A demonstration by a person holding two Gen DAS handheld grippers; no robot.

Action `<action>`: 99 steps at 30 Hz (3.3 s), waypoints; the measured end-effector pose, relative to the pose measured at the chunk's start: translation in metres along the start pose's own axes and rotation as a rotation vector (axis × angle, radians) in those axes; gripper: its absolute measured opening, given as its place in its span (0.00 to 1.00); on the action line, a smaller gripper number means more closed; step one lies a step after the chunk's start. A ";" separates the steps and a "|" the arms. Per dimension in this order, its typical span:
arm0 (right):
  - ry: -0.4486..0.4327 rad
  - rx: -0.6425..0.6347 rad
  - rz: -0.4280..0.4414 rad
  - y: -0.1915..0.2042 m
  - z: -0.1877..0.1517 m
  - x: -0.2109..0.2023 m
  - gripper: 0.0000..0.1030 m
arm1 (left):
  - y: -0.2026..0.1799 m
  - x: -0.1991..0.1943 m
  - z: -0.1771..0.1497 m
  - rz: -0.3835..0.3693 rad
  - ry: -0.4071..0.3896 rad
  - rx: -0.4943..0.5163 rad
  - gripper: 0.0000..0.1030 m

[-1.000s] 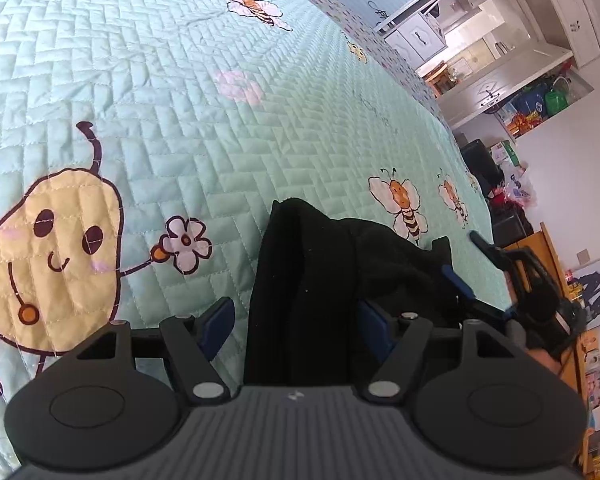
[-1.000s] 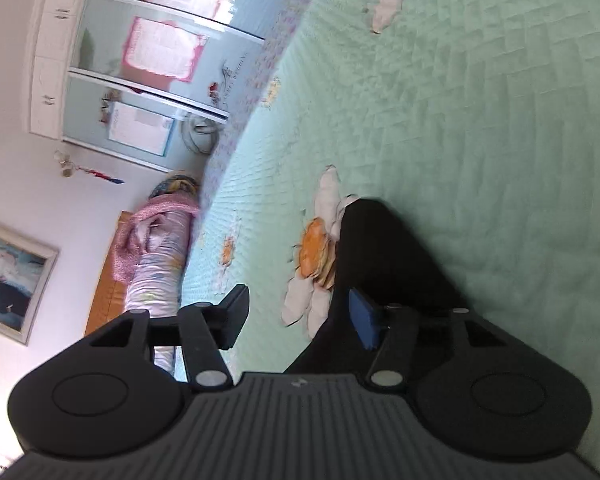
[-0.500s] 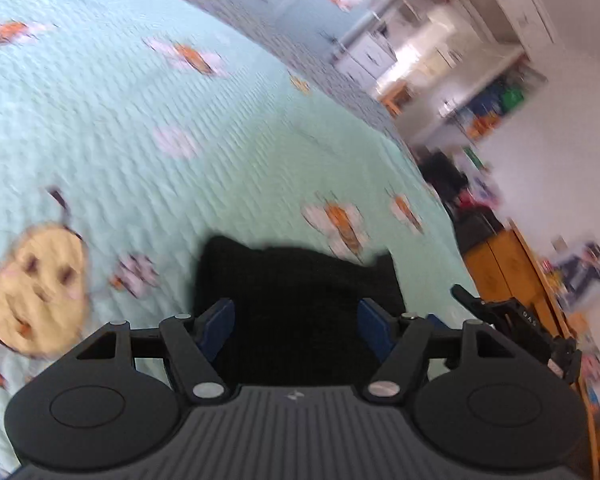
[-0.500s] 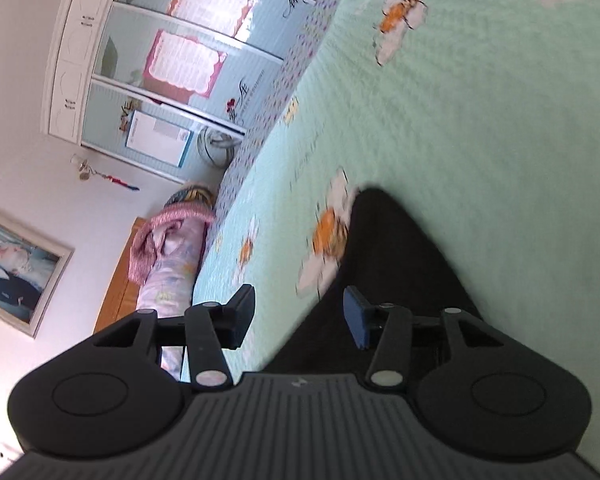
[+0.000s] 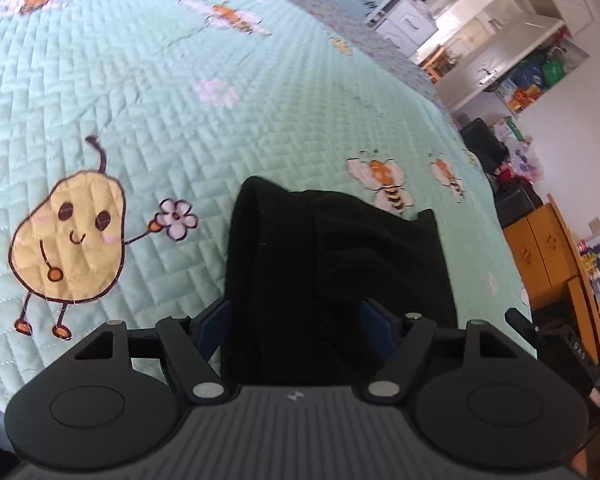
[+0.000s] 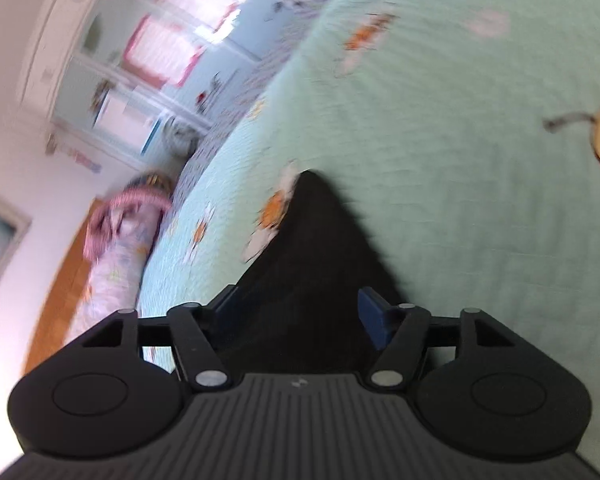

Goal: Fold clothes

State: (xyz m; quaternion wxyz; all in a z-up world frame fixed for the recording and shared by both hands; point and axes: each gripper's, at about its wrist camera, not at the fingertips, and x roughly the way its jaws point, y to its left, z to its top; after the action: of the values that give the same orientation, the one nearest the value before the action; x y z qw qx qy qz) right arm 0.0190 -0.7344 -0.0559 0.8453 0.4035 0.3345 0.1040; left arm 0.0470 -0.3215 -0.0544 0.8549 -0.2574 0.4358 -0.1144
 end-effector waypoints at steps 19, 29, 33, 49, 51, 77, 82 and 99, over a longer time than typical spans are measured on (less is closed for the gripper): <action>0.058 -0.488 -0.269 0.131 -0.043 -0.006 0.90 | -0.038 -0.025 0.003 0.092 0.009 0.101 0.75; 0.103 -0.552 -0.369 0.143 -0.049 -0.002 0.90 | -0.064 -0.015 0.000 0.196 0.140 0.178 0.81; 0.125 -0.544 -0.375 0.144 -0.050 -0.003 0.90 | -0.076 -0.014 -0.006 0.221 0.169 0.219 0.81; 0.283 -0.573 -0.485 0.142 -0.059 0.019 0.90 | -0.107 0.004 -0.026 0.414 0.286 0.358 0.82; 0.302 -0.578 -0.491 0.142 -0.062 0.022 0.90 | -0.112 0.006 -0.029 0.445 0.285 0.394 0.81; 0.324 -0.596 -0.504 0.145 -0.061 0.025 0.90 | -0.105 0.013 -0.030 0.426 0.339 0.379 0.81; 0.331 -0.591 -0.497 0.145 -0.062 0.027 0.90 | -0.104 0.014 -0.028 0.425 0.342 0.380 0.81; 0.352 -0.573 -0.475 0.143 -0.062 0.032 0.90 | -0.096 0.016 -0.026 0.413 0.358 0.366 0.81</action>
State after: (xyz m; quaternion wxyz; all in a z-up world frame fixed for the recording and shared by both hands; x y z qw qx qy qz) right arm 0.0162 -0.5891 0.0081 0.8539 0.0395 0.5152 0.0625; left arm 0.0379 -0.4182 -0.0260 0.8019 0.0187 0.5943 -0.0583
